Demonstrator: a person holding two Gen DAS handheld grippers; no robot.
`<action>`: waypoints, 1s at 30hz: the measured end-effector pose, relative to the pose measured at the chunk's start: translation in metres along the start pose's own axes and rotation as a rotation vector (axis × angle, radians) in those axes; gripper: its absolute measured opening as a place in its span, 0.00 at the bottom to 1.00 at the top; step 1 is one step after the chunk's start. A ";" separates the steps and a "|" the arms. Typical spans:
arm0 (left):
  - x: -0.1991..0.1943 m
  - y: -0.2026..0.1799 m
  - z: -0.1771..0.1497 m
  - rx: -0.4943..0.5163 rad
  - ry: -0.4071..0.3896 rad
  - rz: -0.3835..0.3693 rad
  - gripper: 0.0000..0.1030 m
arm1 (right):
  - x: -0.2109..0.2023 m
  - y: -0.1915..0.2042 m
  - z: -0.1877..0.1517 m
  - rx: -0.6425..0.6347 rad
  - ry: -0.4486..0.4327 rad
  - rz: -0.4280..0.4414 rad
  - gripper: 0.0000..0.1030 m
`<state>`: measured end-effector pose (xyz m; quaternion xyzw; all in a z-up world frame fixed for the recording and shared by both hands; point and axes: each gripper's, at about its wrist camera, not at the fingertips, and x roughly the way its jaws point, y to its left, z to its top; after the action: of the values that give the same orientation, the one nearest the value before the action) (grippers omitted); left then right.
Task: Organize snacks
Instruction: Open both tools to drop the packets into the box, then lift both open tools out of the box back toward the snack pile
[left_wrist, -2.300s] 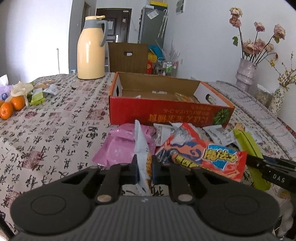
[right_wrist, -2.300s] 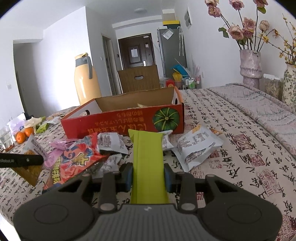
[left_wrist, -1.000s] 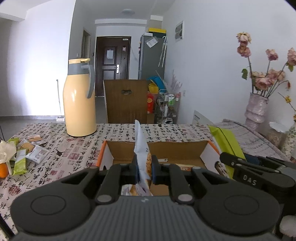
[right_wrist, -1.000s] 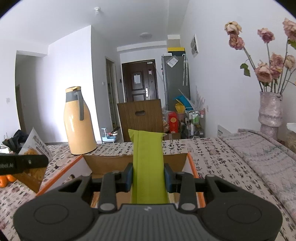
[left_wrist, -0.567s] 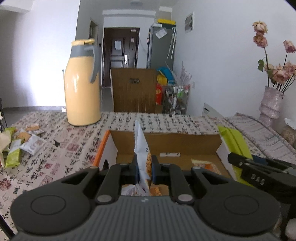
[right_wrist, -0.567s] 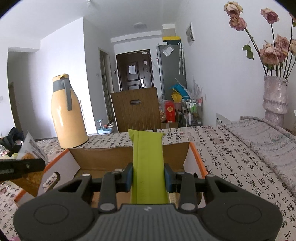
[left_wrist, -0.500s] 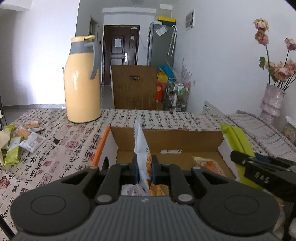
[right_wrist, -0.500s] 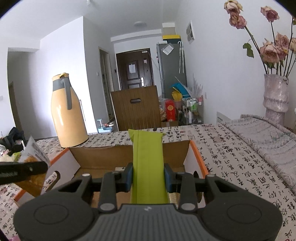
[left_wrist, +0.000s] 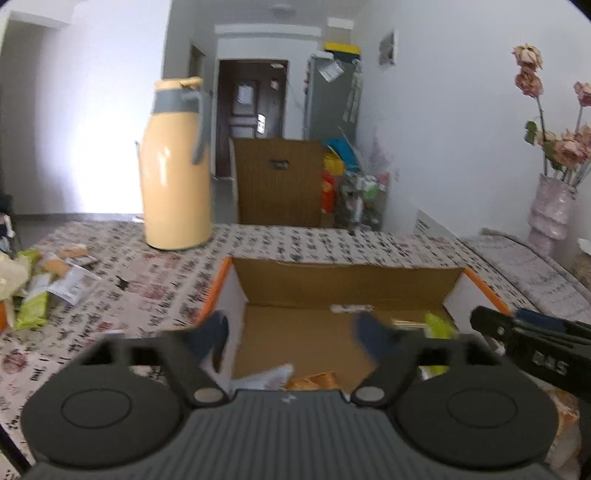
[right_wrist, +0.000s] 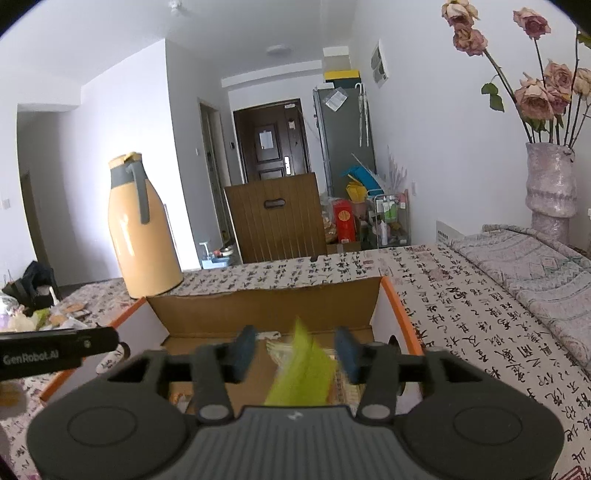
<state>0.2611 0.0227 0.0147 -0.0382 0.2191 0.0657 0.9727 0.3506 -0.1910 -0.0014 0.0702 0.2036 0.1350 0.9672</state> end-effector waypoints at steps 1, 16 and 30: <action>-0.002 0.000 0.000 -0.003 -0.011 0.009 1.00 | -0.002 0.000 0.000 0.003 -0.005 -0.001 0.73; -0.007 0.003 0.002 -0.028 -0.011 0.013 1.00 | -0.006 -0.005 0.000 0.036 -0.017 -0.016 1.00; -0.025 -0.001 0.015 -0.036 -0.033 0.027 1.00 | -0.025 0.001 0.016 0.015 -0.047 -0.027 1.00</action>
<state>0.2449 0.0207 0.0390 -0.0517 0.2023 0.0832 0.9744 0.3350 -0.1984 0.0231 0.0779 0.1827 0.1189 0.9728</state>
